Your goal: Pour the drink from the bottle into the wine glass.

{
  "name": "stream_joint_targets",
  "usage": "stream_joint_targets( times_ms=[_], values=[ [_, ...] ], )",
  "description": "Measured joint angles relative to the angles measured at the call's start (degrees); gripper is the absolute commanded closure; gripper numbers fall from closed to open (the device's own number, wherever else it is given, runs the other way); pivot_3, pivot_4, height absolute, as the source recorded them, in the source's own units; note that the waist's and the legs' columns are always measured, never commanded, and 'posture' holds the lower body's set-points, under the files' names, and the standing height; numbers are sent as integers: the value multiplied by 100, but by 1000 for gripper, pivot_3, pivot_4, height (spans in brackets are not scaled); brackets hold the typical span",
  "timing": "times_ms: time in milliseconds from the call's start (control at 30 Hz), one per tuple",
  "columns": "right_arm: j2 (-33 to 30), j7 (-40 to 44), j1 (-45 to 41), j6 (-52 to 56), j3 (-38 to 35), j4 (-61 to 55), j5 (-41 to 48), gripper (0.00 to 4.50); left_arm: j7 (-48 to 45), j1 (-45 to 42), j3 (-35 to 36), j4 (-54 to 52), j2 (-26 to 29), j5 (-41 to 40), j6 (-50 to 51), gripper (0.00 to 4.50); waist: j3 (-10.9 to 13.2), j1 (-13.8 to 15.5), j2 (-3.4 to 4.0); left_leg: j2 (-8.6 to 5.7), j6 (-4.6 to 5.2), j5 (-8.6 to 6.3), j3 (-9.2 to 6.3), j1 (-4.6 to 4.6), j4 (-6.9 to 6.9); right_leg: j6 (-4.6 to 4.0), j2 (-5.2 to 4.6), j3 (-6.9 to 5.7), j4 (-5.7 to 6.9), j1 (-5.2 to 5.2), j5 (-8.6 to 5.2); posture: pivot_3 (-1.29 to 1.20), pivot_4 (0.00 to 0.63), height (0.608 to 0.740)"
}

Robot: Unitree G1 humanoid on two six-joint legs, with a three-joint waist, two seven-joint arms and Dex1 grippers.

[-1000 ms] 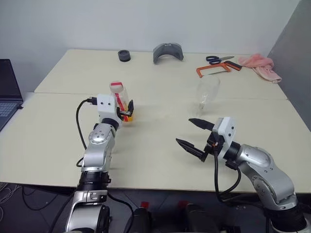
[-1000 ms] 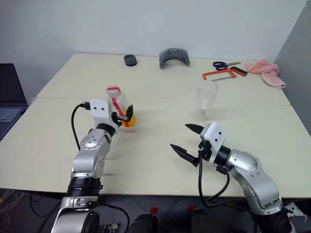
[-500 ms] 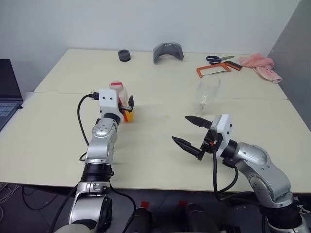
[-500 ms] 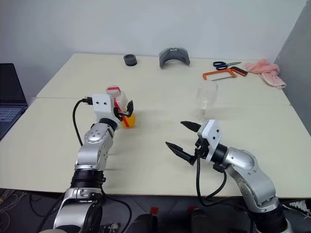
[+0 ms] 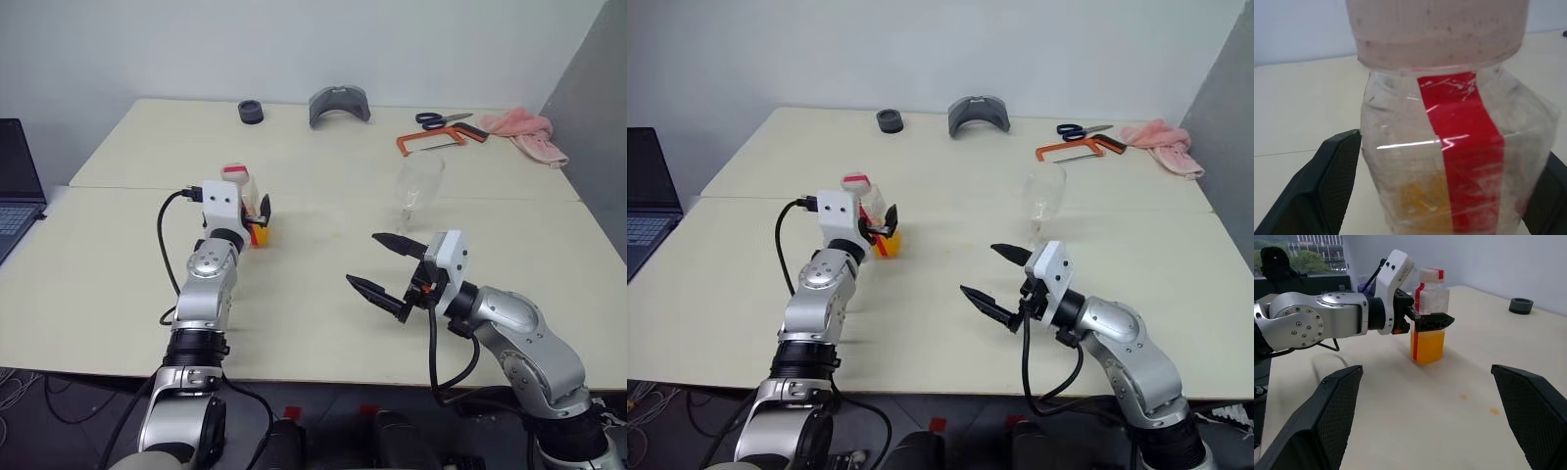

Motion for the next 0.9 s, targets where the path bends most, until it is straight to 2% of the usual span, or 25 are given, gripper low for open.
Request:
stream_joint_targets(
  times_ms=[833, 900],
  values=[
    [-20, 87, 2, -1, 0, 4, -89, 0, 141, -217, -1, -336, -1, 70, 435, 23, 0, 0, 0, 0, -3, 1, -1, -1, 2, 0, -1, 0, 1, 0, 0, 0, 150, 740],
    [-20, 99, 2, -1, 0, 4, -94, 0, 141, -216, -1, -364, 0, 80, 442, 419, 0, 0, 0, 0, -3, 2, -1, -1, 2, 0, -1, 0, 1, 0, 0, 0, 150, 740]
  ],
)
